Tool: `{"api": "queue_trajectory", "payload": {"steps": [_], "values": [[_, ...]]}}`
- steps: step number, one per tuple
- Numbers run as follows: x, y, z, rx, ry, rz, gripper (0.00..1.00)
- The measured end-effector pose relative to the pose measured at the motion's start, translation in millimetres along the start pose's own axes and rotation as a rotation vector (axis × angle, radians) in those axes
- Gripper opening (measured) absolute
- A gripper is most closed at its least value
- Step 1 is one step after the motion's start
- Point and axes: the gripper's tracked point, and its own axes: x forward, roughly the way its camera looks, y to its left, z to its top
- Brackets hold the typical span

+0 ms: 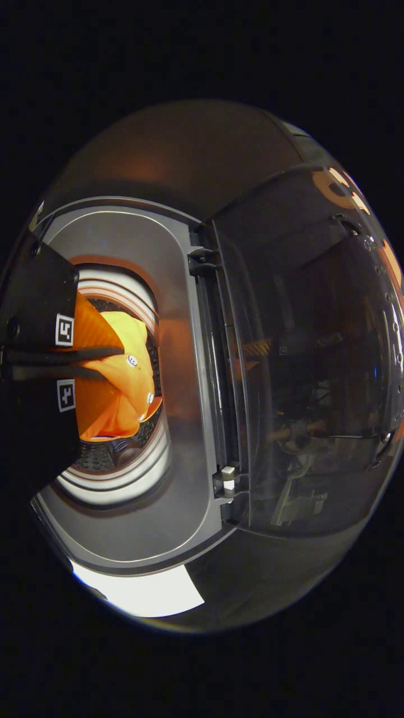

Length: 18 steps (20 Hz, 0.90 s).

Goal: Put the clothes into the washing machine and then close the washing machine lid.

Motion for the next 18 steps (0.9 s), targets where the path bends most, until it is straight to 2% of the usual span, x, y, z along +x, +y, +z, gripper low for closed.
{"api": "queue_trajectory", "payload": {"steps": [5, 11, 18], "values": [[-2.3, 0.4, 3.7, -0.03, -0.015, -0.003, 0.08], [-7.4, -7.1, -0.4, -0.015, -0.003, -0.031, 0.97], [-15.6, -13.0, -2.3, 0.004, -0.016, -0.051, 0.99]]}}
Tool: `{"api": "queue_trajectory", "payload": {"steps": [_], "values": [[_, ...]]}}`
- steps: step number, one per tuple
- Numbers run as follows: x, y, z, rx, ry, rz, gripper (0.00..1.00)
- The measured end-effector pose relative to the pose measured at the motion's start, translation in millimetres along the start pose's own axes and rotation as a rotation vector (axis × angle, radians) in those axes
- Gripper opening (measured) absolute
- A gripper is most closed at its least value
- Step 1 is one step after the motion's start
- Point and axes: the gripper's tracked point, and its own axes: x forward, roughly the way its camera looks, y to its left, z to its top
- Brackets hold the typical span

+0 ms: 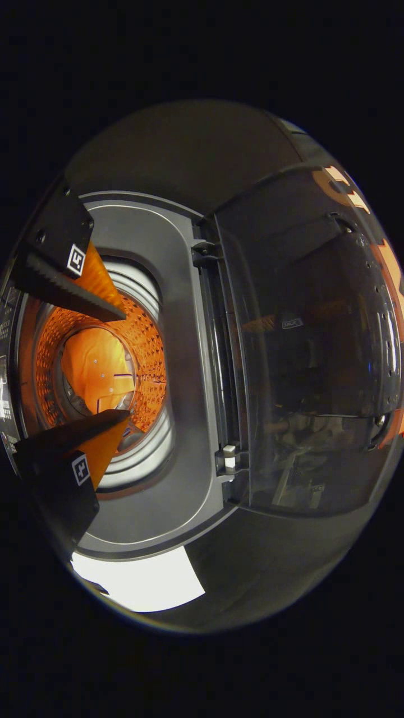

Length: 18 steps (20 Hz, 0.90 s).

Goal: Put the clothes into the washing machine and then close the washing machine lid.

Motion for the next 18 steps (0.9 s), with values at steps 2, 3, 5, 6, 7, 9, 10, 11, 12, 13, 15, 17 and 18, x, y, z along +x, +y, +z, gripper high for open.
{"api": "queue_trajectory", "payload": {"steps": [2, 3, 5, 6, 7, 9, 10, 11, 12, 13, 15, 17, 18], "values": [[-5.6, 1.2, -2.3, 0.01, -0.004, -0.001, 0.99], [-8.8, 4.8, -3.9, 0.019, -0.011, 0.006, 0.99], [-17.0, 8.4, -7.2, 0.022, -0.027, 0.013, 0.99], [-22.6, 8.7, -5.5, 0.022, -0.044, 0.01, 0.99], [-30.6, 11.0, -1.9, 0.028, -0.067, 0.01, 0.99], [-53.8, 16.0, 9.3, 0.046, -0.119, 0.015, 0.99], [-66.7, 18.0, 18.0, 0.053, -0.156, 0.016, 0.99], [-82.3, 20.0, 27.6, 0.055, -0.194, 0.015, 0.99], [-97.8, 22.1, 38.6, 0.053, -0.234, 0.016, 0.99], [-110.3, 24.9, 48.9, 0.045, -0.266, 0.024, 0.99], [-137.3, 27.6, 70.7, 0.021, -0.322, 0.027, 0.99], [-168.3, 29.6, 98.6, -0.011, -0.392, 0.02, 0.99], [-184.0, 32.1, 114.4, -0.025, -0.432, 0.017, 0.99]]}}
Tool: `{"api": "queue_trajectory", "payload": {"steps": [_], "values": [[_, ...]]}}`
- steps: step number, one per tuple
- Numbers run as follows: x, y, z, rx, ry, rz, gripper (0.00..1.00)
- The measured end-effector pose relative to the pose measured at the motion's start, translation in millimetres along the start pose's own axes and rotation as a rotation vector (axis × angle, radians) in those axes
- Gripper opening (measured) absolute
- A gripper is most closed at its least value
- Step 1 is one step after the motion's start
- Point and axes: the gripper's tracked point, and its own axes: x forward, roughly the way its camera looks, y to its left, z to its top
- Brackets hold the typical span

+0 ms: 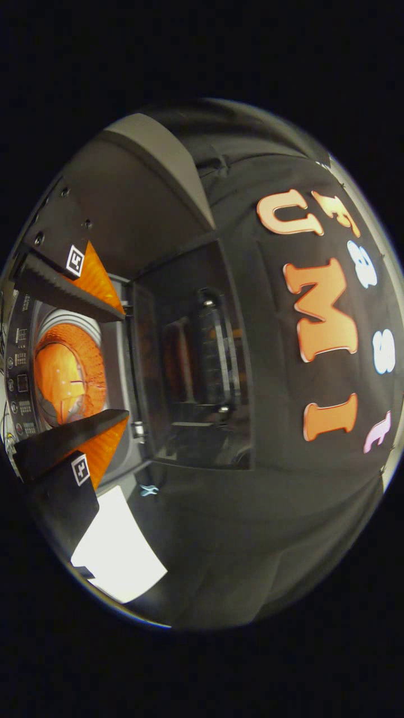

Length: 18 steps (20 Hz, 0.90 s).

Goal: Put the clothes into the washing machine and then close the washing machine lid.

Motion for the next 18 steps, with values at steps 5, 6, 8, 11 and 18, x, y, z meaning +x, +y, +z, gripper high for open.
{"api": "queue_trajectory", "payload": {"steps": [5, 6, 8, 11, 18], "values": [[-19.7, 19.1, 97.7, -0.034, -0.173, 0.029, 0.98], [-21.4, 24.2, 118.2, -0.036, -0.209, 0.04, 0.99], [-14.7, 28.1, 153.2, -0.051, -0.264, 0.044, 0.98], [6.0, 34.0, 185.6, -0.055, -0.29, 0.061, 0.98], [65.5, 45.1, 215.2, -0.088, -0.259, 0.085, 0.99]]}}
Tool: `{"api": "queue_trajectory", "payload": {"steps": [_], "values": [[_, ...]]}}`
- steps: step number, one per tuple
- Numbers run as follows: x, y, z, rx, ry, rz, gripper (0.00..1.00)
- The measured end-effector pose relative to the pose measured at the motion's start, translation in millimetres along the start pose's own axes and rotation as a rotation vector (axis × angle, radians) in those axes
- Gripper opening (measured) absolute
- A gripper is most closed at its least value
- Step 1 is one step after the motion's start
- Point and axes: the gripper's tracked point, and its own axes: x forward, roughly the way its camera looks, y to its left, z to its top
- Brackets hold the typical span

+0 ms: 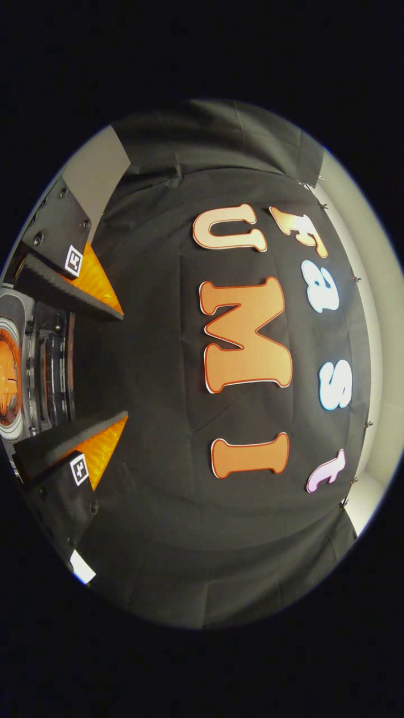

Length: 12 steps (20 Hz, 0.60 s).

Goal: Put the clothes into the washing machine and then close the washing machine lid.

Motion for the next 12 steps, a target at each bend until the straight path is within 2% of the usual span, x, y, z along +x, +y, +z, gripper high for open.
{"api": "queue_trajectory", "payload": {"steps": [6, 12], "values": [[44.6, -5.2, -25.2, 0.02, 0.083, -0.006, 0.99], [62.1, -17.7, -46.7, 0.013, 0.134, -0.031, 0.99]]}}
